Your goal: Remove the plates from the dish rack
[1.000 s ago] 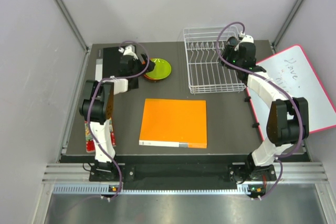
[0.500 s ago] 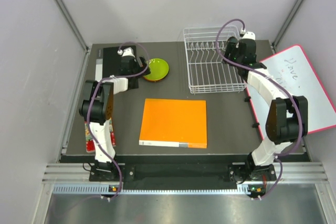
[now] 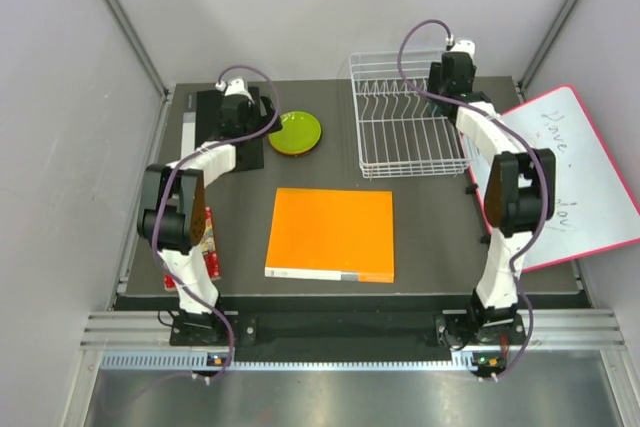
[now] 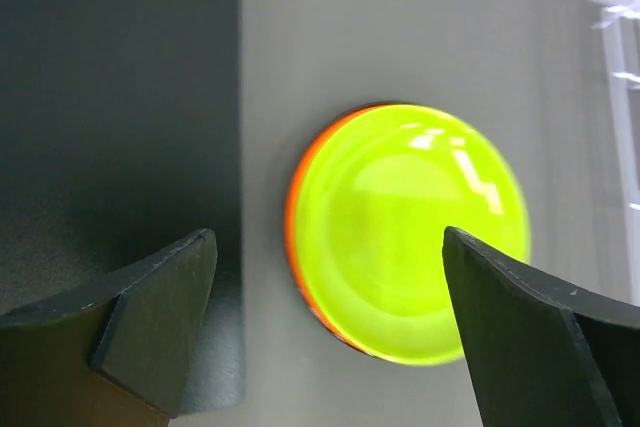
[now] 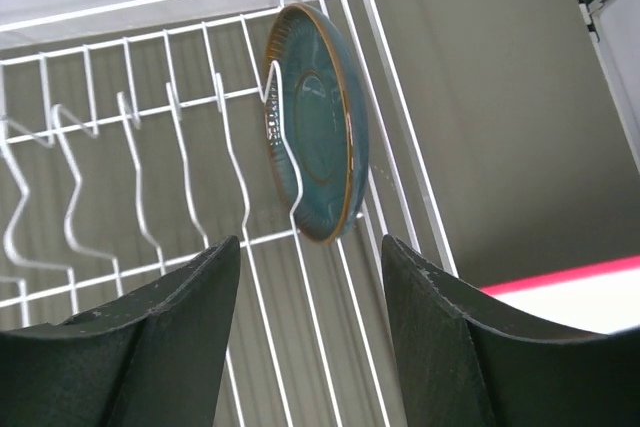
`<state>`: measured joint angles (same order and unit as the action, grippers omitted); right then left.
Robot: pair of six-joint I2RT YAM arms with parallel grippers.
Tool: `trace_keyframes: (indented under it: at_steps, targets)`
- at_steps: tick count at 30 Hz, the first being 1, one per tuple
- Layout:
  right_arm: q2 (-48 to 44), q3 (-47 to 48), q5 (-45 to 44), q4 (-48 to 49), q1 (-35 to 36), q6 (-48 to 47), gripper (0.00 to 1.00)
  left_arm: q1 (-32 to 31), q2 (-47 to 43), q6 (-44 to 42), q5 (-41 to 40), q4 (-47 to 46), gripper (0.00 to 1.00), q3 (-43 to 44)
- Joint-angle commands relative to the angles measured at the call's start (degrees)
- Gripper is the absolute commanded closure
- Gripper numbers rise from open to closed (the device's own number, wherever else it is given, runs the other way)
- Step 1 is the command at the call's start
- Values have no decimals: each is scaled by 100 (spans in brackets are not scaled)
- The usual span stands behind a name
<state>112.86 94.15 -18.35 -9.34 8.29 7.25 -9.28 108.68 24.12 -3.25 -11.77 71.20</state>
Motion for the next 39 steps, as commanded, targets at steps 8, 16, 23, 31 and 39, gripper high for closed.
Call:
trace_keyframes:
  at_steps: [8, 16, 23, 31, 39]
  targets:
    - [992, 1272, -406, -199, -153, -294, 45, -223, -1278, -12, 808, -1, 1, -343]
    - [1335, 1440, -99, -95, -346, -145, 47, -426, -1438, 93, 1186, -88, 1, -510]
    - [1669, 1730, 331, 2, -390, -311, 68, -452, -1376, 76, 1370, -185, 1, -528]
    - [1467, 1545, 280, 257, -337, -373, 100, -452, -1385, 14, 1265, -141, 1, -554]
    - [818, 860, -1325, 1099, -21, -872, 100, -461, -1367, 58, 1177, -19, 1, -546]
